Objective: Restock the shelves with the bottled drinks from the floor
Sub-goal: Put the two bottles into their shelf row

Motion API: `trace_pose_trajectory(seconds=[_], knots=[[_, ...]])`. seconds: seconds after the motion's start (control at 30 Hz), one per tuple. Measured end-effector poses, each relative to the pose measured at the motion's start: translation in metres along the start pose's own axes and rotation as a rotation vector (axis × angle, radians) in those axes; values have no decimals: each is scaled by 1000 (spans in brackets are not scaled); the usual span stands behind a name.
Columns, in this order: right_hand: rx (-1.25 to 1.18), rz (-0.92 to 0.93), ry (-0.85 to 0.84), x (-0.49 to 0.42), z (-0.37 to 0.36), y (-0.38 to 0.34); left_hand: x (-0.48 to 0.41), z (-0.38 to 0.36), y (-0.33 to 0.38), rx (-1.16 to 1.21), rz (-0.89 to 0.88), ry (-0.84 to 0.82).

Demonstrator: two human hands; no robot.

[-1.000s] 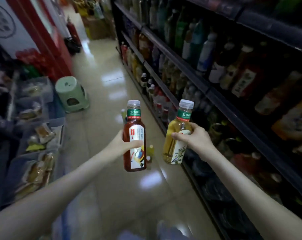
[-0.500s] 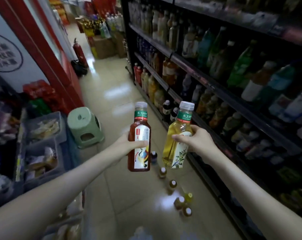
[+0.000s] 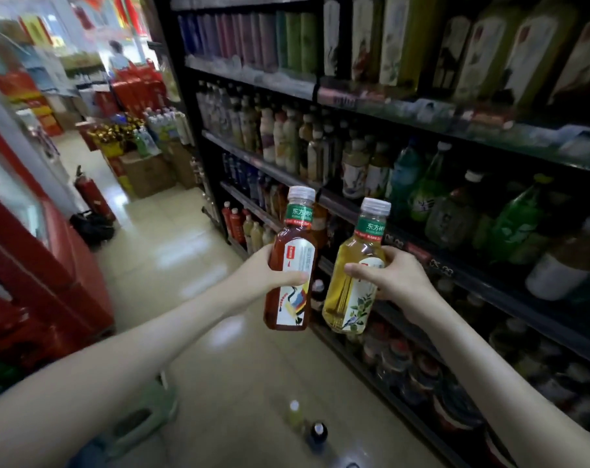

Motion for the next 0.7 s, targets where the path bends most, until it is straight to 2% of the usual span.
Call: trace_pose_trajectory(seconds=[0.27, 0.7], knots=[[-60, 1, 125, -92, -30, -94, -135, 88, 31, 25, -82, -95], [-154, -34, 623, -144, -23, -186, -304, 109, 89, 110, -287, -525]])
Point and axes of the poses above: each hand's wrist, its own x-axis away from the middle knuckle, its own z-axis out of the back of the hand, y = z × x, the point moved 3 cm from there along -x, towards the middle knuckle, and after that the axes turned 10 degrees about -z, right-handed, at the moved point
